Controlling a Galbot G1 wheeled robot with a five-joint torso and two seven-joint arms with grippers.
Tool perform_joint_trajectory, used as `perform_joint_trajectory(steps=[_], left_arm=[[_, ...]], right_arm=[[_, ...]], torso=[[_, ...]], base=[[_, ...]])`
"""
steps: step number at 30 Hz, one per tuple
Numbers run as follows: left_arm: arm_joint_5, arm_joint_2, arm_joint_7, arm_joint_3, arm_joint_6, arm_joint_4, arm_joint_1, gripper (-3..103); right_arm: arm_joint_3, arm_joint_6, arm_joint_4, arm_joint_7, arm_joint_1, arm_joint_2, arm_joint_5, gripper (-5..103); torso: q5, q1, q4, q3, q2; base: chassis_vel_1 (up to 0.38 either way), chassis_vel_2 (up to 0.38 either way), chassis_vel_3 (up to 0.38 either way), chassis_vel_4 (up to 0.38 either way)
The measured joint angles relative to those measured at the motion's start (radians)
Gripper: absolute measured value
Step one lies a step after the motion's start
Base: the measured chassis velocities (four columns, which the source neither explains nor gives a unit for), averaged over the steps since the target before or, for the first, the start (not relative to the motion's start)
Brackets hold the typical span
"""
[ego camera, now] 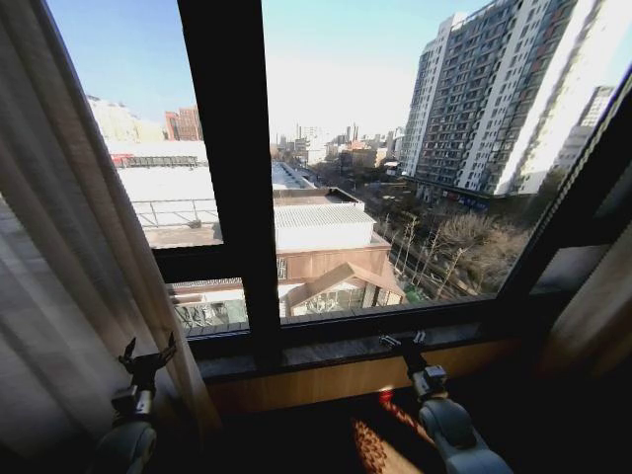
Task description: Open the curtains by pulling them apart, changing their state from closed to fully open.
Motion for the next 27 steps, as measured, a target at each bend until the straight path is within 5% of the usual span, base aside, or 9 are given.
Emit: perform_joint_trajectory(steps=[8,16,27], left_arm=[[-0.025,0.012,0.027,0.103,-0.006,0.100,-0.142,100],[0.022,0.011,0.006,0.103,-0.010,0.200,-0.243,98],[-0.002,-0.007,0.017,0.094,-0.054,0.235,-0.254,56]], right_arm=[[0.000,0.000,0.000,0.000,0.000,0.000,0.000,100],[0.000,0.000,0.000,0.000,0.000,0.000,0.000,100],[0.000,0.000,0.000,0.000,0.000,0.000,0.000,100]], torso=[[0.0002,0.000,0.0000,0.000,0.000],[0.0003,0.000,0.0000,0.000,0.000],[0.0002,0.000,0.0001,0.000,0.000]], base=[[0.000,0.000,0.000,0.000],[0.000,0.000,0.000,0.000],[0.000,0.000,0.000,0.000]])
